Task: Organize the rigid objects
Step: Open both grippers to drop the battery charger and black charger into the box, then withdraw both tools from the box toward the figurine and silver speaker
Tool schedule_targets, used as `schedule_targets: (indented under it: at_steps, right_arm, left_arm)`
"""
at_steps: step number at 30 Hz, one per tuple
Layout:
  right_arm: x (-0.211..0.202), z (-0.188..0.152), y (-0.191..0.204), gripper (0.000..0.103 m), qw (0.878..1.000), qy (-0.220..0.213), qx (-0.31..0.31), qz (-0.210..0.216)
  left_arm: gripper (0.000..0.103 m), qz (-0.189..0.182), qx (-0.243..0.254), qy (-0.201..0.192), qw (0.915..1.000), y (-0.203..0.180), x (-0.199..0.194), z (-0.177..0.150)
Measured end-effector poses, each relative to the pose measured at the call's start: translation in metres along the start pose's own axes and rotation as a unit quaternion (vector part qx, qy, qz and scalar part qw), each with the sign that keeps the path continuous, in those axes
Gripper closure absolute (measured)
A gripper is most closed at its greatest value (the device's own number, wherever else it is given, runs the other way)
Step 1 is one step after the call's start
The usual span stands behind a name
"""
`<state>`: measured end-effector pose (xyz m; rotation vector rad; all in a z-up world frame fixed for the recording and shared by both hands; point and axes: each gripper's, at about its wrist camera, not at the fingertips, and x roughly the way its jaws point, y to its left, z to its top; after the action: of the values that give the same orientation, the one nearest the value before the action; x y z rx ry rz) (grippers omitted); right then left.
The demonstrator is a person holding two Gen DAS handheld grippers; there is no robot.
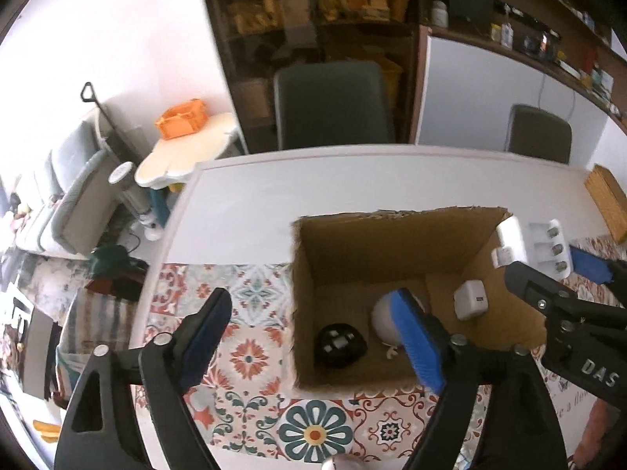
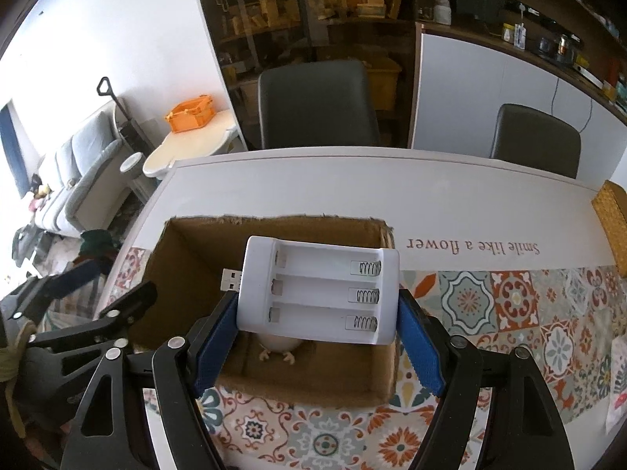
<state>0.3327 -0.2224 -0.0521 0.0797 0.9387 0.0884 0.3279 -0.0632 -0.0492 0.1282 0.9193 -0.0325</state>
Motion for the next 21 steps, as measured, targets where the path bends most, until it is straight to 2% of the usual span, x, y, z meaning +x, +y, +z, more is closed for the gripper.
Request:
schedule_targets:
  at_steps: [3, 5, 8, 13, 21]
  right_arm:
    - [0.002, 0.002, 0.005, 0.025, 1.000, -0.004, -0.002, 0.012]
    - [0.003, 0.005, 0.006, 0.018, 1.000, -0.008, -0.001, 0.005]
    - [-0.001, 0.003, 0.008, 0.017, 1.000, -0.011, 0.005, -0.008]
    - [-0.015, -0.008, 0.008, 0.017, 1.000, -0.006, 0.009, -0.013]
    - [-0.050, -0.024, 0.008, 0.017, 1.000, -0.022, 0.011, 0.003]
  left_arm:
    - [0.017, 0.009, -0.008, -0.010, 0.9999, 0.009, -0.011, -0.002]
    - [0.016, 0.014, -0.009, -0.014, 0.9998, 0.012, -0.016, -0.004]
    - [0.016, 0.019, -0.011, -0.024, 0.9995, 0.017, -0.025, -0.008]
    - [0.016, 0.000, -0.010, -0.030, 0.9995, 0.018, -0.040, -0.016]
    - [0.013, -0.009, -0.025, -0.046, 0.9986, 0.022, -0.073, -0.032]
